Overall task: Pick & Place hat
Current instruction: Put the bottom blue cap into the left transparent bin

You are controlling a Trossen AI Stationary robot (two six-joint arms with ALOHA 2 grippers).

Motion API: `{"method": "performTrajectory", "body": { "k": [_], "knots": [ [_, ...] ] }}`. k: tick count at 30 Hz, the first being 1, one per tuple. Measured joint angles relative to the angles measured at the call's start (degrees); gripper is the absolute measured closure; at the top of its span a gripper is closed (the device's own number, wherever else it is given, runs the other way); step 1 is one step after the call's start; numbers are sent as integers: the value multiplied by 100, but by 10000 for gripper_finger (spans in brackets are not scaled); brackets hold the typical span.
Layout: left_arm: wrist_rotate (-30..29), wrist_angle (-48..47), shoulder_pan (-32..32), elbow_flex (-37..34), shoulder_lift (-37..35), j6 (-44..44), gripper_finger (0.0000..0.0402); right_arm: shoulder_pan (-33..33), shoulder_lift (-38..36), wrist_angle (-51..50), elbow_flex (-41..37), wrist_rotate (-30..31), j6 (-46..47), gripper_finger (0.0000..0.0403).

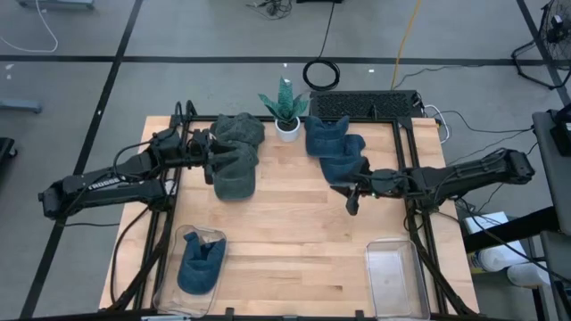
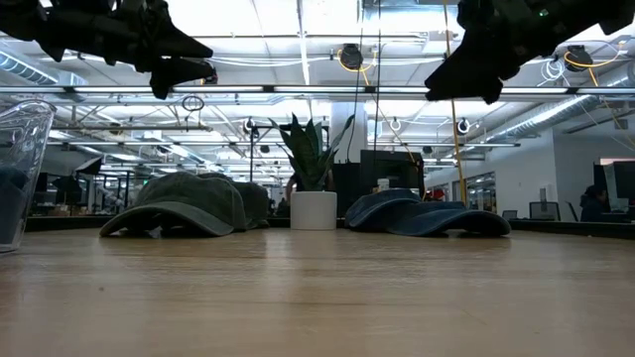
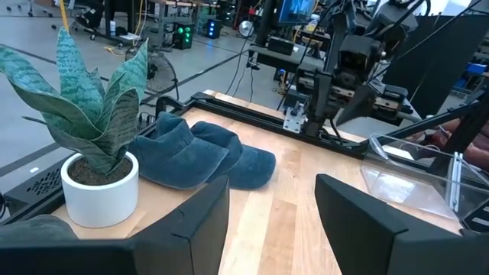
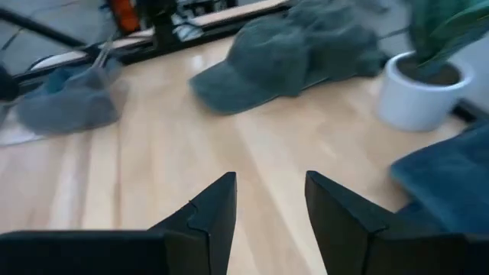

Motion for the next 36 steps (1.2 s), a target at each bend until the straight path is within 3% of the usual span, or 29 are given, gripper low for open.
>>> {"method": "performTrajectory", "body": {
  "k": [16, 24, 30, 36],
  "knots": [
    [0, -2, 0, 2, 0, 0, 197, 0, 516, 30, 0, -330, 9, 257],
    [0, -2, 0, 4, 0, 0, 197, 282, 533, 439, -2, -853, -1089, 257],
    [-2, -2, 0, 4, 0, 0, 197, 796, 879, -893, -7, 269, -1786, 257],
    [-2, 0, -2, 7, 0, 0, 197, 806, 1351, -1836, -7, 1141, -2180, 257]
  ]
}}
